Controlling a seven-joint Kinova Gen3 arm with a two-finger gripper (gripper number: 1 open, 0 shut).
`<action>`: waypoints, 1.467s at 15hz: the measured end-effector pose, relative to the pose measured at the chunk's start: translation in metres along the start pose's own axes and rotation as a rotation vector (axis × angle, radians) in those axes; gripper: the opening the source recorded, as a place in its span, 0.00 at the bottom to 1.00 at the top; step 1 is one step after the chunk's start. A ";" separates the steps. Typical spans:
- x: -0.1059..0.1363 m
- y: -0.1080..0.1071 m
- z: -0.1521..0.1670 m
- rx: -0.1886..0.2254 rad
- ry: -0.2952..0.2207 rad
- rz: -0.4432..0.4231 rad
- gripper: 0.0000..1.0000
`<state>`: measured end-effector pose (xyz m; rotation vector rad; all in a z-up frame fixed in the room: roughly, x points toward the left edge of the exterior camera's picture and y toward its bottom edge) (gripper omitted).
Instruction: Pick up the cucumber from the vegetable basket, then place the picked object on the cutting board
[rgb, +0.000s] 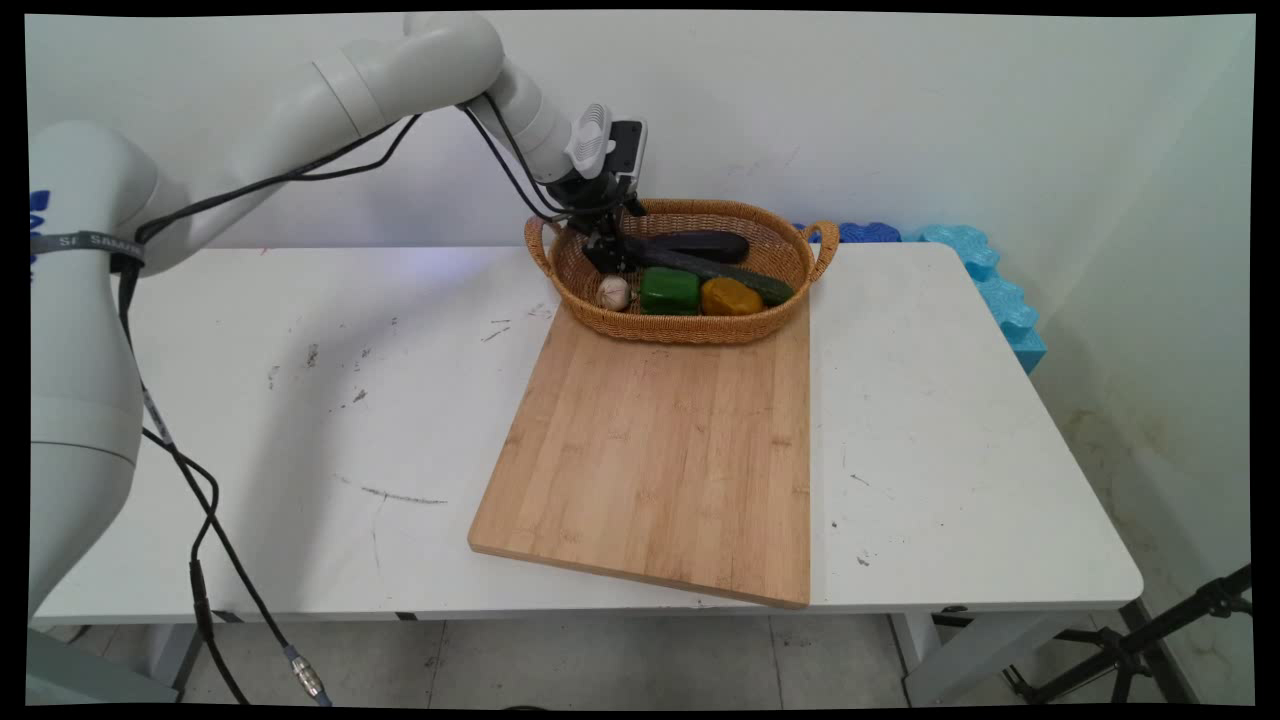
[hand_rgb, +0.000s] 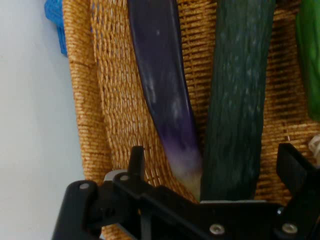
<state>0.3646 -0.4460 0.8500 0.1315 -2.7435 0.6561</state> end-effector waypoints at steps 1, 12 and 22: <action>0.001 -0.001 0.002 -0.001 -0.001 0.007 1.00; 0.009 -0.004 0.007 -0.013 -0.006 0.046 0.00; 0.017 -0.009 -0.028 -0.006 0.005 0.056 0.00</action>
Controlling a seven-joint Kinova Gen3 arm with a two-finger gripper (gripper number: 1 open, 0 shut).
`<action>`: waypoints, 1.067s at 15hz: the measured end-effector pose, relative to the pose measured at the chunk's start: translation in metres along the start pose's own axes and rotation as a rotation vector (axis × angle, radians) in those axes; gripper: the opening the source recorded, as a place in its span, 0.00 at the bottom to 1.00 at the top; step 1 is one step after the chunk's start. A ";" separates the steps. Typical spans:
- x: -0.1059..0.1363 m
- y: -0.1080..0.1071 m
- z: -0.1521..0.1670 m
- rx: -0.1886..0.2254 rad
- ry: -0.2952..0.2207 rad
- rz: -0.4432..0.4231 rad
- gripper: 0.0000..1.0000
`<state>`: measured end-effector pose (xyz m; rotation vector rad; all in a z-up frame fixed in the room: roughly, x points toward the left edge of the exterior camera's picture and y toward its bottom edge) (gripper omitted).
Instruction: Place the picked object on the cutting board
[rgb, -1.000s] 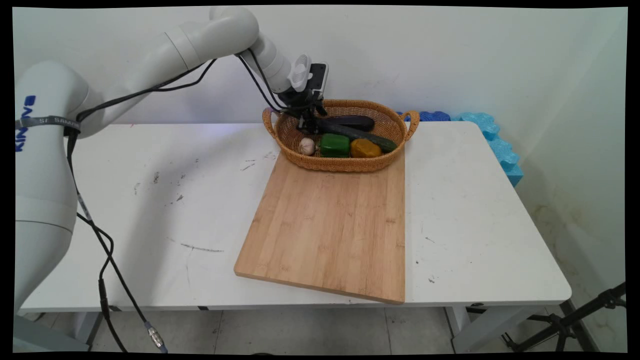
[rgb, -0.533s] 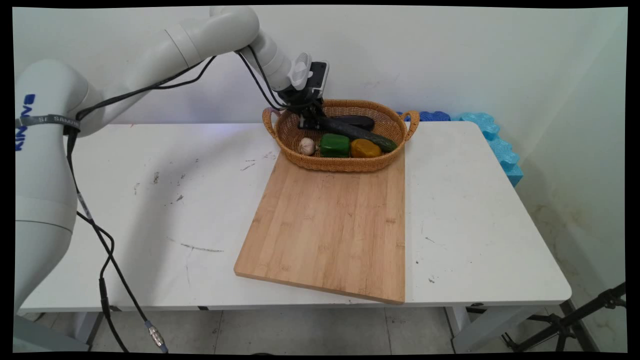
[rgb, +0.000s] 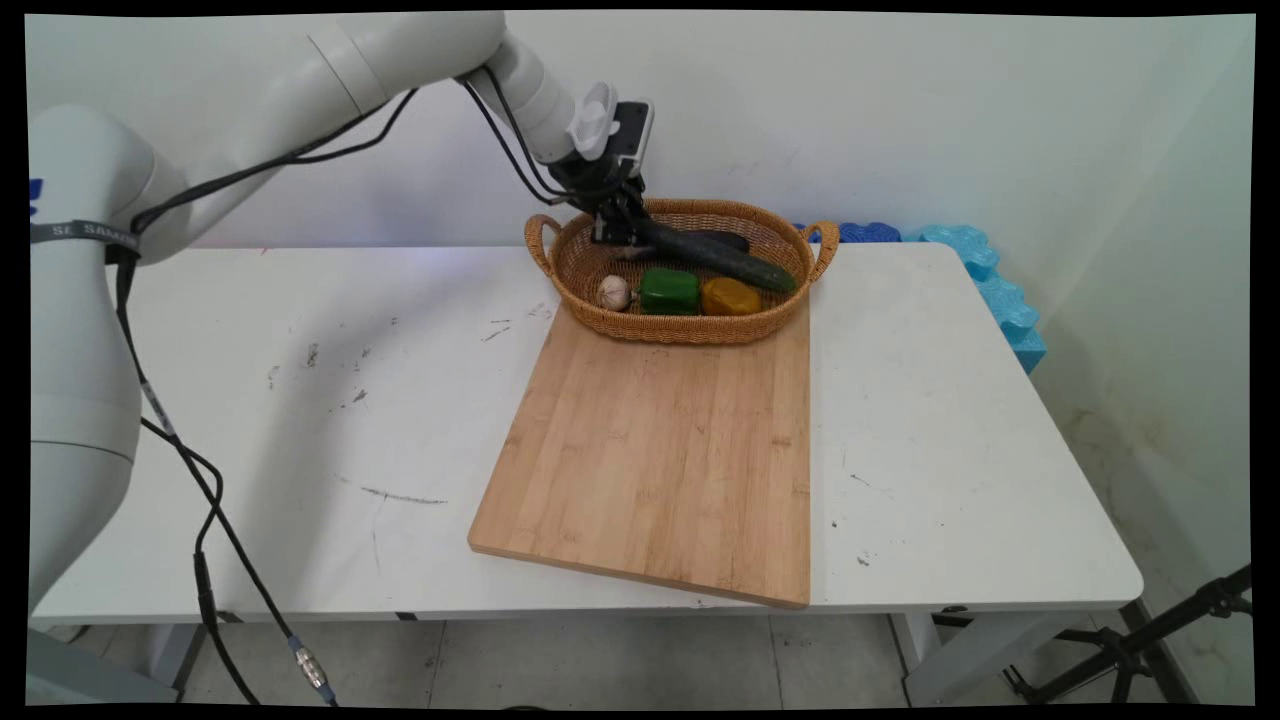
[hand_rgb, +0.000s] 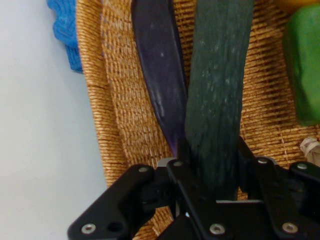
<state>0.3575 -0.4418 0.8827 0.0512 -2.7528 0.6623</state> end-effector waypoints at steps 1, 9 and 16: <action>0.002 -0.001 -0.006 0.003 0.003 0.001 0.00; 0.016 0.000 -0.061 0.035 0.026 -0.054 0.00; 0.029 0.033 -0.113 0.017 0.048 -0.168 0.00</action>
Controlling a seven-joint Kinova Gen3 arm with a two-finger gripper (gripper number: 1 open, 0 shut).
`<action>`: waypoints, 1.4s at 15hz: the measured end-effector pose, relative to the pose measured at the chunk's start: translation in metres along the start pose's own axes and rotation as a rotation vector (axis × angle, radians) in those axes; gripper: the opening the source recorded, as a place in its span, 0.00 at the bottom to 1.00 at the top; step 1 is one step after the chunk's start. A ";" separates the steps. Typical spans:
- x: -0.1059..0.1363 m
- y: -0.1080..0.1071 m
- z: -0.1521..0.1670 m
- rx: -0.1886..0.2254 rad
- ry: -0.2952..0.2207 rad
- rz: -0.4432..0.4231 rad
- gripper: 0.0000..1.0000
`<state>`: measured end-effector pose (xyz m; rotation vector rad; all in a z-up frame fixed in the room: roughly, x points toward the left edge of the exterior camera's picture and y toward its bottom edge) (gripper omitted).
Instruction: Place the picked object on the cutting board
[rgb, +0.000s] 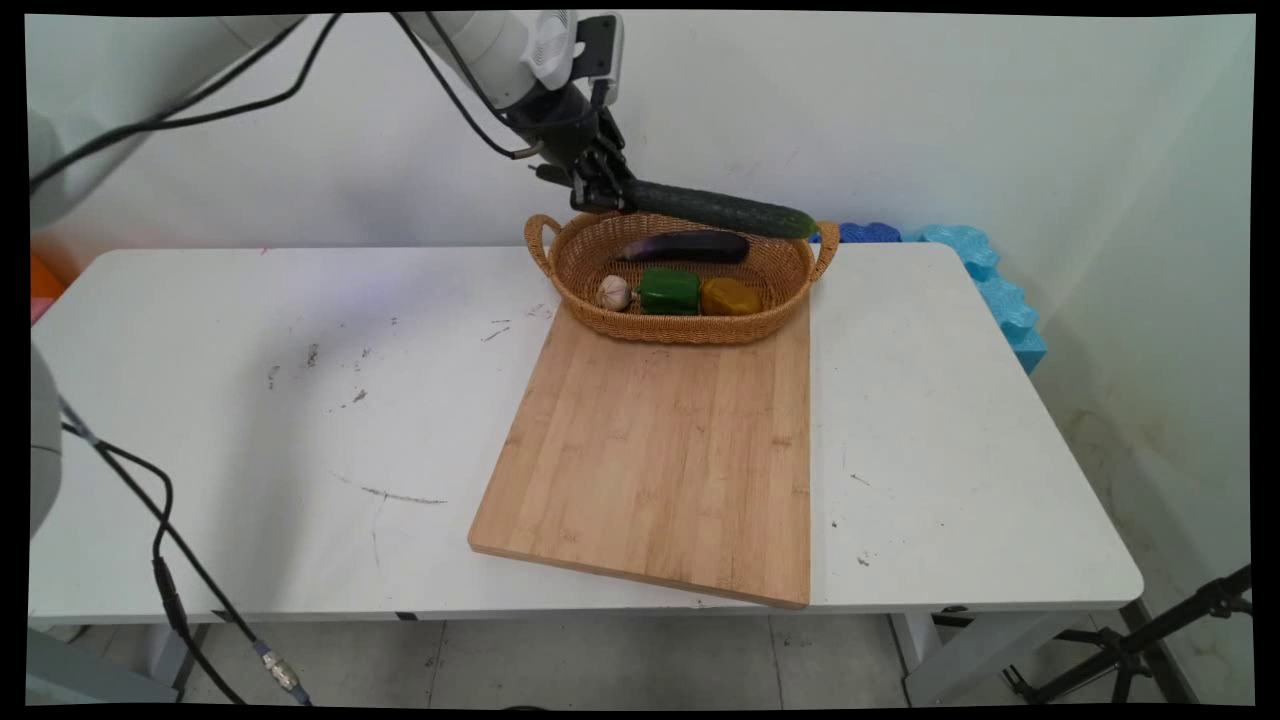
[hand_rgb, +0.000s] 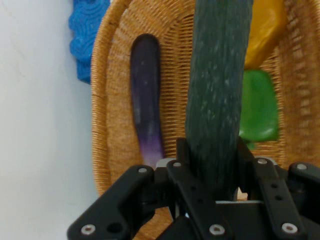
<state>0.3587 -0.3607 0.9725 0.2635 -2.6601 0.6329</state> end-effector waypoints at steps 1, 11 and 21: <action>0.001 0.008 -0.007 -0.009 0.003 -0.016 0.00; 0.002 0.082 -0.032 -0.086 -0.003 -0.188 0.00; -0.014 0.133 0.011 -0.113 -0.050 -0.303 0.00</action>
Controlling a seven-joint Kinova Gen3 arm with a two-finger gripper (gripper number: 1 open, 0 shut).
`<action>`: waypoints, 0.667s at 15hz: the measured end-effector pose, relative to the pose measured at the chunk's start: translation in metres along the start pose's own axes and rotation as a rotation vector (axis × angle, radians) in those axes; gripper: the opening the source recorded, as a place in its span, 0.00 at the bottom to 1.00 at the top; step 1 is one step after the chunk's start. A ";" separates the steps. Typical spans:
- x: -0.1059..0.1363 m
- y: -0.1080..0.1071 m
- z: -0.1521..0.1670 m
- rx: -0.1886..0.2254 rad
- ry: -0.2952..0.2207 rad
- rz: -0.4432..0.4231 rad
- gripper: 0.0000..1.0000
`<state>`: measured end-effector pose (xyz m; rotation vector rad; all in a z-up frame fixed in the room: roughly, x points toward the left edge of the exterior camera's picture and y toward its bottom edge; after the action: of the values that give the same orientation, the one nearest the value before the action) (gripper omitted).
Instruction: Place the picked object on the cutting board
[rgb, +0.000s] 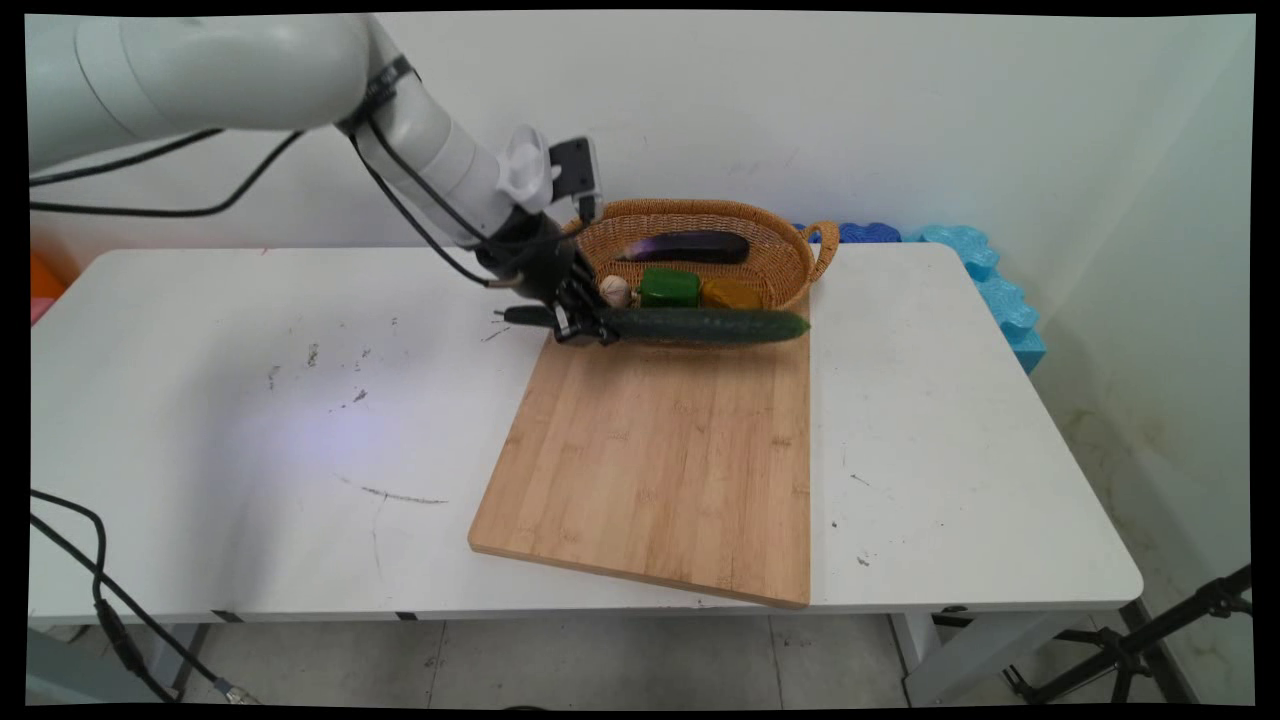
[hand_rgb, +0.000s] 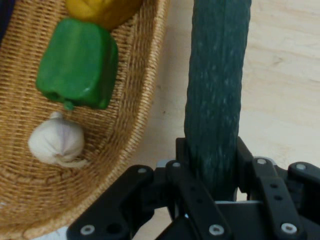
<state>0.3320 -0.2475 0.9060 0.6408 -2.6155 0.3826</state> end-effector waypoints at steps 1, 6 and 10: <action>-0.003 0.003 0.006 -0.002 -0.003 0.000 0.00; -0.012 0.012 0.032 -0.007 -0.013 -0.001 0.00; -0.017 0.018 0.052 -0.006 -0.020 -0.005 0.00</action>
<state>0.3196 -0.2440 0.8501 0.6520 -2.6329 0.3689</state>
